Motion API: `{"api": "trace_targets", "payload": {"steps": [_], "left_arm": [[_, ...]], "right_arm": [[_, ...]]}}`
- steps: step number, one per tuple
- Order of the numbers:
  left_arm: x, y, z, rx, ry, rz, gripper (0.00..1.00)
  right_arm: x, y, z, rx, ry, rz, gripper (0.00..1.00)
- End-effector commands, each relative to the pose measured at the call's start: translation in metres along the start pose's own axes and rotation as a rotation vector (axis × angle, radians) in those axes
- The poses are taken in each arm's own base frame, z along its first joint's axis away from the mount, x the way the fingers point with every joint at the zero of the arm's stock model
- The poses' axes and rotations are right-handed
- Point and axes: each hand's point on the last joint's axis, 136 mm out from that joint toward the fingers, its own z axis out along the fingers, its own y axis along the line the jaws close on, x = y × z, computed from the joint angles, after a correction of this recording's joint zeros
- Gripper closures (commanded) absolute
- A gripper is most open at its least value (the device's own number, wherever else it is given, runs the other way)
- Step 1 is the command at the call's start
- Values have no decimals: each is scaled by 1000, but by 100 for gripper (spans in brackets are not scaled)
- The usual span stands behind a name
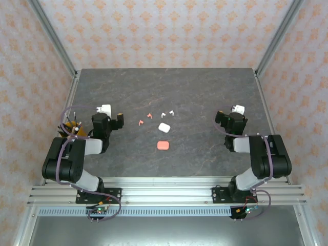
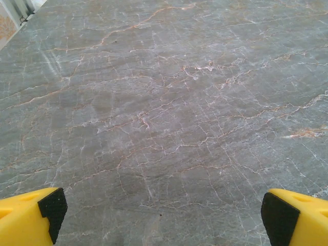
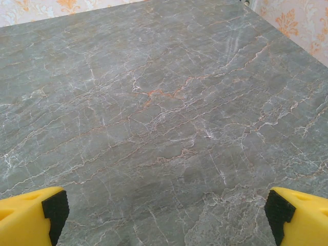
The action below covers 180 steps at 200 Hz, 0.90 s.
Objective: Insert the wireless bluetooth earbuds into the charging case
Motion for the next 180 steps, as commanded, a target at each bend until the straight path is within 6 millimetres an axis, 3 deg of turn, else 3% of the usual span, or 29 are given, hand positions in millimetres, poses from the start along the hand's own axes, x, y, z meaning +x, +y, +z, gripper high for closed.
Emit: {"api": "trace_targets", "payload": {"steps": [1,180], "left_arm": [[-17,3,0,-17,-51,-15,0],[-17,3,0,-21,-50,-14,0]], "right_arm": [[-11,2,-1,-14,-31,-6,1],[-12,1,-1,-16,-32,1,1]]}}
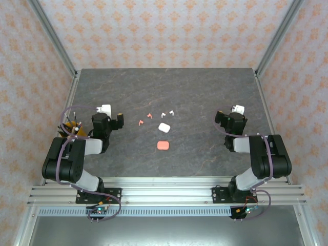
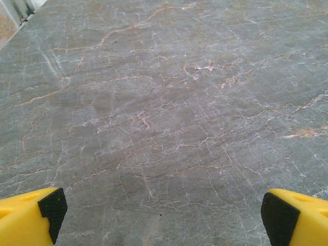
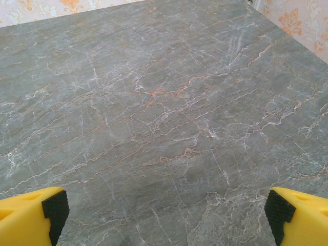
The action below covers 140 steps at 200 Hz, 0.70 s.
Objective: Insert the wireless bluetooth earbuds into the charging case
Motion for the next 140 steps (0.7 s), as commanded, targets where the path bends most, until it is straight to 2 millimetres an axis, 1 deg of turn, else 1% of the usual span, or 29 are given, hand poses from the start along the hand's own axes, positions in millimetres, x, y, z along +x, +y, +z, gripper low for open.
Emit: {"api": "trace_targets", "payload": {"steps": [1,15,20,28,30,45,59,69,74,79,85,99,119,132,135,140], "left_arm": [[-17,3,0,-21,-52,-14,0],[-22,3,0,-24,-33,-10,0],[-28,4,0,-31,-32,-14,0],[-32,7,0,-51,13,-16,0],[-36,7,0,-56,15,-19,0],[-42,8,-1,-67,84,-16,0],[-51,7,-4,-73,124,-37,0],[-58,8,-7,-78,144,-68,0],[-61,6,-10,-77,147,-85,0],[-66,5,-12,-75,147,-100,0],[-71,4,-15,-72,146,-117,0],[-83,0,-24,-66,148,-162,0],[-90,-9,-39,-42,203,-202,0],[-95,-15,-50,-33,225,-224,0],[-96,-17,-53,-30,227,-230,0],[-96,-19,-57,-28,230,-241,0]], "right_arm": [[-13,-1,-1,-4,-36,1,1],[-25,-9,-7,50,-48,25,1],[-31,-13,-10,77,-40,31,1],[-41,-18,-17,112,-26,43,1],[-43,-18,-18,116,-20,45,1],[-64,-17,-30,119,-13,74,1],[-79,-21,-40,156,11,134,1],[-88,-33,-48,235,27,216,1],[-93,-44,-55,313,40,271,0],[-97,-51,-61,362,53,304,0],[-100,-54,-66,383,78,315,0],[-108,-46,-73,343,125,291,0],[-114,-30,-84,250,180,281,1],[-109,-18,-89,190,235,282,1],[-114,-15,-97,167,223,289,1],[-113,-10,-101,140,237,293,1]]}}
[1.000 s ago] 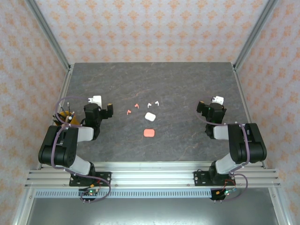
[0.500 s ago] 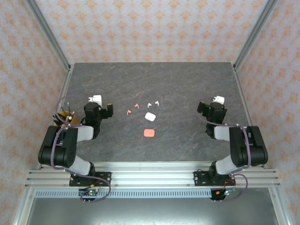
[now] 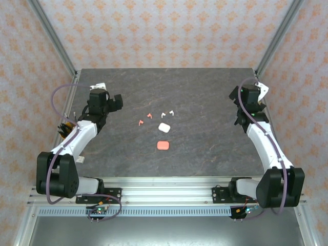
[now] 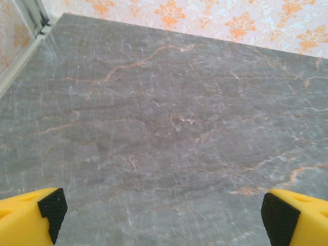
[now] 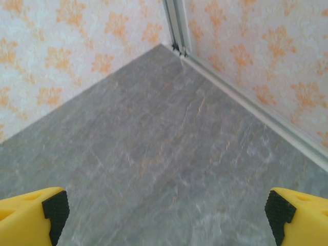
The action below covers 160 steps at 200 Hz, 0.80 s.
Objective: Insert the wireless bluetooth earbuds into the charging case
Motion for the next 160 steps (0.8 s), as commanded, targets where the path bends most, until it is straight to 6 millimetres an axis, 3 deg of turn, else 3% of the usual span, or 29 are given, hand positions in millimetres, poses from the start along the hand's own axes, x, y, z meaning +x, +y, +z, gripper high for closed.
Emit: {"api": "trace_targets", "payload": {"steps": [1,40,79,127,160], "left_arm": [[15,-5,-25,-14,113,-71,0],[22,-14,-48,5,121,-254,0],[47,-10,-57,-31,209,-396,0],[75,-12,-62,-17,286,-468,0],[88,-25,-55,45,332,-485,0]], "right_arm": [[32,0,-27,-41,183,-12,1],[83,36,-54,-173,410,-51,10],[146,68,-76,-219,564,-81,13],[214,116,-108,-209,630,-285,10],[269,149,-125,-181,716,-438,11]]}}
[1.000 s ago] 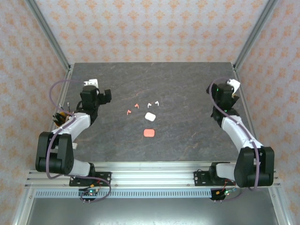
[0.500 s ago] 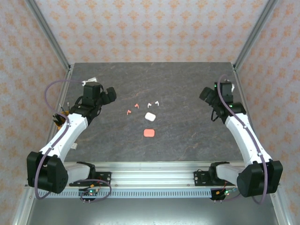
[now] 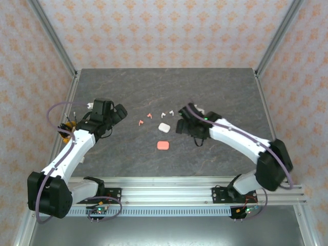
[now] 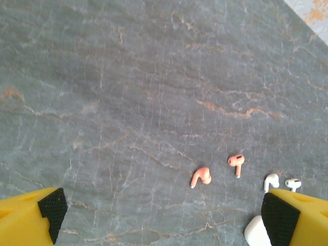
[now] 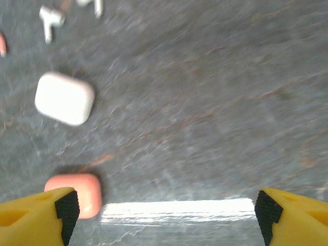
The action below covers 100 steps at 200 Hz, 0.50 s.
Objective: Insert the wireless bluetooth earbuds into the charging case
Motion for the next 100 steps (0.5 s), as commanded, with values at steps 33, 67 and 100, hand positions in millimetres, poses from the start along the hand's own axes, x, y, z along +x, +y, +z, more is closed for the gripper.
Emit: {"api": "trace_targets", "payload": {"steps": [33,67,100], "left_arm": [[28,-9,18,46,136,-49,0],[31,-11,20,55,157,-46,0],[30,-13,15,68,153,-41,0]], "right_arm": [[42,56,37,112,125,-128,14],[55,78,55,124,163,-173,14],[62,87,67,104,196,-169,14]]}}
